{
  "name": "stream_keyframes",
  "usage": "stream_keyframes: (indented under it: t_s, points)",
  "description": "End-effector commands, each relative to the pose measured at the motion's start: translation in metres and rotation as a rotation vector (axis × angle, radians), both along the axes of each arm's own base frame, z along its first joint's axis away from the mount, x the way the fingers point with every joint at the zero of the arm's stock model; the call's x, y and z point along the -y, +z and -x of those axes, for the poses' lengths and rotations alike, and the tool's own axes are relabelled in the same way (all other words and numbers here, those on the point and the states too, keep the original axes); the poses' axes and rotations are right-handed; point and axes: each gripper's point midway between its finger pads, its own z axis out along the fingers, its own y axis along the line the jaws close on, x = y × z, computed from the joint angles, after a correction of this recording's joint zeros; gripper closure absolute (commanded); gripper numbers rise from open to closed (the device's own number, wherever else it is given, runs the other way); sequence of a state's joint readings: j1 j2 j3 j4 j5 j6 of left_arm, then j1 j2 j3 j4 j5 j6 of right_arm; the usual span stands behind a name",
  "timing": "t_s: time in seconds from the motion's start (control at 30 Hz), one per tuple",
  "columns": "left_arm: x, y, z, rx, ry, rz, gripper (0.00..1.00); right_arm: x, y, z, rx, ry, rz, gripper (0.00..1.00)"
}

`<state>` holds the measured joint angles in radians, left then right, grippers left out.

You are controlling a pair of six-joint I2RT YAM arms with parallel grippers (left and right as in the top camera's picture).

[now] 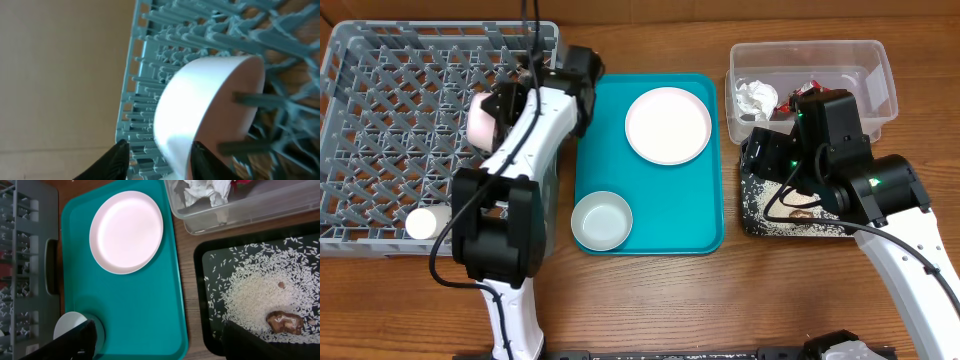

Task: Sort waste into correct bins and load items into the dishwasher
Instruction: 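Reach the left gripper to the grey bowl and grasp its rim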

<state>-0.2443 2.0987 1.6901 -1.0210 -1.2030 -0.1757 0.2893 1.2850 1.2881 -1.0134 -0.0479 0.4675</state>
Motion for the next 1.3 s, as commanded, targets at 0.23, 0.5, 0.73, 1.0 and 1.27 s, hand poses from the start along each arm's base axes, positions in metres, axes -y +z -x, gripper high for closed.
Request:
stream_keyframes:
  t_s: [0.23, 0.5, 0.73, 1.0, 1.27]
  points:
    - [0.05, 0.009, 0.008, 0.019, -0.1, 0.09, 0.49, 0.0, 0.005, -0.003, 0.012, -0.004, -0.003, 0.19]
    - [0.093, 0.056, 0.033, 0.116, -0.222, 0.481, 0.37, 0.001, 0.003, -0.001, 0.003, -0.004, 0.0, 0.19]
    - [0.18, 0.053, 0.096, -0.117, -0.385, 1.115, 0.28, 0.001, 0.003, -0.001, 0.002, -0.004, 0.0, 0.19]
    - [0.159, -0.025, 0.151, -0.249, -0.035, 1.119, 0.41, 0.001, 0.003, 0.0, 0.001, -0.004, 0.0, 0.19]
    - [0.128, -0.097, 0.188, -0.229, 0.181, 0.997, 0.5, 0.001, 0.003, -0.001, 0.002, -0.004, 0.0, 0.19]
